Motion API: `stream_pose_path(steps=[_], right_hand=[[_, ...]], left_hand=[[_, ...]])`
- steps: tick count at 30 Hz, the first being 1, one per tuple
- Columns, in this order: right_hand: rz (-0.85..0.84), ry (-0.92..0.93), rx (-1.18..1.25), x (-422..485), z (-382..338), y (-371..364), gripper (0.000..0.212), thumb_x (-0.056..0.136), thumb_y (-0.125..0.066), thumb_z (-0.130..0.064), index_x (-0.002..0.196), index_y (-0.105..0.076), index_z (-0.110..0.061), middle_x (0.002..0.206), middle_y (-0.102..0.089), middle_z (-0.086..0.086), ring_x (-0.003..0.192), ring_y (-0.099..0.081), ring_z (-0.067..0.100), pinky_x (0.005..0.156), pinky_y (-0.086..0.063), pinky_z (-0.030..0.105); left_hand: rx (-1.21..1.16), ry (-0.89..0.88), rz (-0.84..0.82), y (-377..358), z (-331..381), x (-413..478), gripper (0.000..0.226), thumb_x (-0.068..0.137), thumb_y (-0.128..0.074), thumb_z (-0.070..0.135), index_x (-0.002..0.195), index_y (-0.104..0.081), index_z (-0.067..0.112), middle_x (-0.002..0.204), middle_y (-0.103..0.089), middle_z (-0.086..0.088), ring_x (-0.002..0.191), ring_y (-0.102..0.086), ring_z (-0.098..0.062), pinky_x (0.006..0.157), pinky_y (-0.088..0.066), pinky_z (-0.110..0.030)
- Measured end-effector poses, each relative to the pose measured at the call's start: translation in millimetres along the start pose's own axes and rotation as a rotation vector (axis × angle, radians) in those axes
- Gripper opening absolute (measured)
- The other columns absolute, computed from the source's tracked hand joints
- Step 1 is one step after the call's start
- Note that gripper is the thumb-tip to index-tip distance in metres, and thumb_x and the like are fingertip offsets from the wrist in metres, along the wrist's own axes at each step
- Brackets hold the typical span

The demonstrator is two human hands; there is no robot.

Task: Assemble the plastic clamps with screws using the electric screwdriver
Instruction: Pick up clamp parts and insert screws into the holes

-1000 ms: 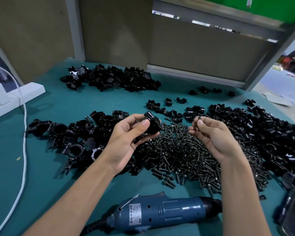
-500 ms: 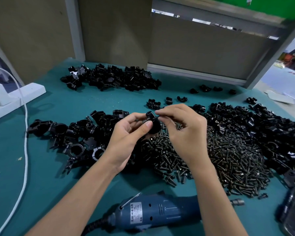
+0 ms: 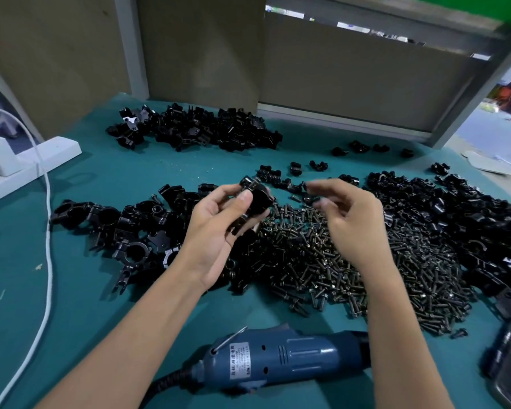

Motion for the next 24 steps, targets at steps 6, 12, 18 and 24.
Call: stream_pose_path(steps=[6,12,18,24], right_hand=[[-0.150,-0.221,-0.344,1.1,37.8,3.7,0.026,0.092,-0.063,-0.007,0.112,-0.072,-0.021,0.104,-0.071,-0.002,0.078,-0.058,0.002,0.075,-0.051,0.021],[-0.316,-0.244,-0.510,-1.7,36.4,-18.0,0.010,0.080,-0.079,-0.031,0.086,-0.073,-0.028,0.089,-0.066,-0.009,0.080,-0.061,0.011,0.073,-0.050,0.028],[-0.299,-0.261,-0.468,-2.7,38.5,-18.3,0.013,0.088,-0.071,-0.025,0.078,-0.063,-0.028,0.082,-0.063,-0.009,0.072,-0.059,0.009,0.070,-0.054,0.032],[0.014,-0.246,-0.430,-0.1,41.1,6.1,0.026,0.091,-0.061,-0.001,0.111,-0.070,-0.014,0.100,-0.068,0.006,0.076,-0.060,0.012,0.066,-0.051,0.026]], left_hand=[[-0.104,0.023,0.011,1.8,2.2,-0.2,0.017,0.083,-0.061,0.013,0.097,-0.059,0.002,0.115,-0.069,-0.023,0.116,-0.064,-0.036,0.085,-0.058,-0.033],[-0.043,0.048,0.009,-0.2,1.1,-1.2,0.022,0.083,-0.062,0.011,0.100,-0.056,0.000,0.123,-0.063,-0.029,0.117,-0.062,-0.041,0.088,-0.058,-0.037],[-0.029,0.052,0.003,0.4,0.1,-1.2,0.021,0.083,-0.062,0.012,0.100,-0.057,0.001,0.121,-0.065,-0.028,0.117,-0.062,-0.041,0.085,-0.059,-0.034],[-0.044,0.056,0.004,1.5,-0.5,-0.9,0.022,0.084,-0.061,0.011,0.102,-0.056,0.000,0.118,-0.067,-0.025,0.117,-0.062,-0.039,0.084,-0.059,-0.034]])
Point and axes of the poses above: each hand's wrist, its own x-axis towards the middle knuckle, its own y-axis out of the back of the hand, z = x × y, the point moved 4 cm from there along x, towards the middle knuckle
